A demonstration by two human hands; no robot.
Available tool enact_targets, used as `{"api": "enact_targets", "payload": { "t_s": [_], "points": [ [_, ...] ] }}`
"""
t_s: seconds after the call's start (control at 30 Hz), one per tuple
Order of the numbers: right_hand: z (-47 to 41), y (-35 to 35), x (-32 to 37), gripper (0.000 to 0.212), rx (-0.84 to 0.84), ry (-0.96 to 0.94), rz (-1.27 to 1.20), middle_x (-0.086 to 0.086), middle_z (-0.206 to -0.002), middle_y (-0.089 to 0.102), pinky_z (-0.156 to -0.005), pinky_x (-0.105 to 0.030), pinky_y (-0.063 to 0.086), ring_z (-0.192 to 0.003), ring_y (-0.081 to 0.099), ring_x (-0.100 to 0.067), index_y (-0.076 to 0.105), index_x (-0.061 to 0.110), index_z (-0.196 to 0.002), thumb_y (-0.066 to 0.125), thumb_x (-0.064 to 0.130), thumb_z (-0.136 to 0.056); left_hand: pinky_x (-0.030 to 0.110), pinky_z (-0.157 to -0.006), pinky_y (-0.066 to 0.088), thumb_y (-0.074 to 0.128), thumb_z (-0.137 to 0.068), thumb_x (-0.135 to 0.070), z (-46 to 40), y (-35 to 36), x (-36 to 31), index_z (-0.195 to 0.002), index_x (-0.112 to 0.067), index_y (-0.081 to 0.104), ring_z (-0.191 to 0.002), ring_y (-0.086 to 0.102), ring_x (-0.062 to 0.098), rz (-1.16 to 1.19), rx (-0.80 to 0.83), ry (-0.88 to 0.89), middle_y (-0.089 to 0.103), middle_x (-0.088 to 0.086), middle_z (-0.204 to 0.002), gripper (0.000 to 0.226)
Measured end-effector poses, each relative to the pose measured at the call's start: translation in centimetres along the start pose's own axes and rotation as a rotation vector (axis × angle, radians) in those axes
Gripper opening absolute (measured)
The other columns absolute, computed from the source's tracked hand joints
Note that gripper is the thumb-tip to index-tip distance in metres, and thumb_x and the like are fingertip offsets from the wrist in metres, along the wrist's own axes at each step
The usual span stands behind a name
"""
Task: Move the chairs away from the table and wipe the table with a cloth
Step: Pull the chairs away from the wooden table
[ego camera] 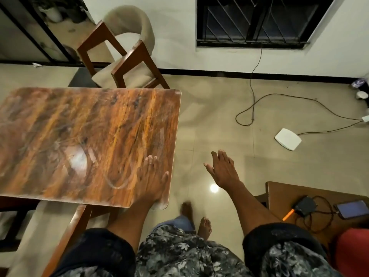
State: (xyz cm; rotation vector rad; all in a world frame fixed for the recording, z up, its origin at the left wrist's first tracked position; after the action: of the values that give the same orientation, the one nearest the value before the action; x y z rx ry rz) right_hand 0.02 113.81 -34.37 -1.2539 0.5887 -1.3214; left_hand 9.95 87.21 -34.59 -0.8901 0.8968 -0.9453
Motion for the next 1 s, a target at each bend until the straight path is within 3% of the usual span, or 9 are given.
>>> {"api": "enact_targets", "payload": {
  "t_s": [0.07, 0.2, 0.33, 0.43, 0.53, 0.73, 0.8, 0.9, 1.0],
  "points": [
    [-0.9, 0.1, 0.2, 0.063, 0.007, -0.014, 0.000, -0.022, -0.166, 0.033, -0.126, -0.048, 0.025, -0.161, 0.019, -0.037, 0.035, 0.009, -0.157, 0.033, 0.052, -0.112, 0.044, -0.127, -0.015, 0.019, -0.110, -0.058, -0.7, -0.9, -0.3, -0.169, -0.014, -0.006, -0.164, -0.014, 0.020, -0.034, -0.073, -0.032, -0.014, 0.005, -0.177, 0.078],
    [-4.8, -0.7, -0.5, 0.063, 0.024, -0.035, 0.009, -0.023, -0.167, 0.031, -0.126, -0.047, 0.024, -0.162, 0.018, -0.037, 0.034, 0.010, -0.158, 0.032, 0.053, -0.112, 0.038, -0.123, -0.022, 0.016, -0.111, -0.056, -4.0, -0.8, -1.6, -0.168, -0.014, -0.012, -0.163, -0.018, 0.020, -0.027, -0.066, -0.065, -0.018, 0.005, -0.176, 0.076],
    [-8.5, -3.2, -2.1, 0.065, 0.037, -0.037, 0.045, -0.022, -0.168, 0.030, -0.127, -0.046, 0.023, -0.162, 0.017, -0.036, 0.033, 0.011, -0.158, 0.027, 0.055, -0.110, 0.048, -0.131, -0.006, 0.015, -0.109, -0.056, -8.7, -1.2, -4.6, -0.168, -0.011, -0.010, -0.164, -0.013, 0.025, -0.058, -0.027, -0.075, -0.016, 0.011, -0.176, 0.078],
    [-10.7, -4.5, -2.8, 0.063, 0.047, -0.032, 0.046, -0.022, -0.168, 0.030, -0.127, -0.047, 0.023, -0.162, 0.016, -0.036, 0.033, 0.010, -0.159, 0.031, 0.053, -0.112, 0.048, -0.131, -0.005, 0.021, -0.111, -0.054, -11.9, -1.5, -8.1, -0.169, -0.011, -0.005, -0.164, -0.011, 0.026, 0.021, -0.028, -0.020, -0.013, 0.011, -0.176, 0.077],
    [-13.2, -5.4, -2.5, 0.063, 0.062, -0.053, 0.066, -0.021, -0.169, 0.027, -0.127, -0.046, 0.021, -0.163, 0.015, -0.035, 0.031, 0.010, -0.160, 0.031, 0.052, -0.112, 0.047, -0.133, -0.005, 0.018, -0.111, -0.056, -15.3, -2.7, -10.6, -0.169, -0.010, -0.005, -0.164, -0.011, 0.026, -0.048, -0.049, -0.002, -0.011, 0.011, -0.177, 0.078],
    [-18.3, -7.4, -2.2, 0.064, 0.082, -0.118, 0.061, -0.020, -0.169, 0.028, -0.127, -0.045, 0.022, -0.162, 0.016, -0.034, 0.031, 0.010, -0.160, 0.031, 0.052, -0.113, 0.048, -0.133, 0.002, 0.008, -0.103, -0.060, -18.4, -5.5, -10.9, -0.168, -0.007, 0.012, -0.165, 0.005, 0.028, -0.021, -0.126, -0.067, 0.008, 0.013, -0.177, 0.084],
    [-20.4, -7.9, -2.6, 0.064, 0.099, -0.139, 0.076, -0.020, -0.170, 0.027, -0.128, -0.045, 0.021, -0.163, 0.015, -0.034, 0.030, 0.010, -0.161, 0.030, 0.053, -0.113, 0.048, -0.133, 0.004, 0.006, -0.102, -0.060, -19.7, -5.7, -10.7, -0.169, -0.007, 0.010, -0.165, 0.004, 0.027, -0.020, -0.121, -0.100, 0.005, 0.012, -0.177, 0.085],
    [-24.4, -9.2, -3.3, 0.064, 0.114, -0.187, 0.087, -0.021, -0.169, 0.028, -0.127, -0.046, 0.022, -0.162, 0.016, -0.035, 0.030, 0.010, -0.161, 0.031, 0.053, -0.112, 0.046, -0.131, -0.003, 0.021, -0.110, -0.056, -22.8, -6.5, -10.6, -0.169, -0.010, -0.003, -0.164, -0.008, 0.024, 0.022, -0.108, -0.182, -0.009, 0.008, -0.177, 0.078],
    [-28.4, -11.6, -3.4, 0.063, 0.101, -0.256, 0.090, -0.021, -0.165, 0.034, -0.125, -0.046, 0.025, -0.160, 0.021, -0.037, 0.034, 0.009, -0.158, 0.033, 0.051, -0.111, 0.051, -0.131, 0.006, 0.027, -0.110, -0.055, -25.5, -9.2, -11.2, -0.168, -0.006, 0.009, -0.164, 0.006, 0.032, 0.058, -0.148, -0.246, 0.006, 0.015, -0.177, 0.078]
  ]
}}
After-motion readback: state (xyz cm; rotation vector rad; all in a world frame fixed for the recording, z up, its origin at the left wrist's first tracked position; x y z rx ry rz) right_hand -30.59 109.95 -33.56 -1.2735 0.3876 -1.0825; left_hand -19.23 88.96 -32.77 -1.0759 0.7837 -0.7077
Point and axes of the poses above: each hand's wrist, its own z-axis away from the middle knuckle, its own y-axis out of the palm, x = y × z, the point moved 10 cm from there along -z, towards the middle knuckle
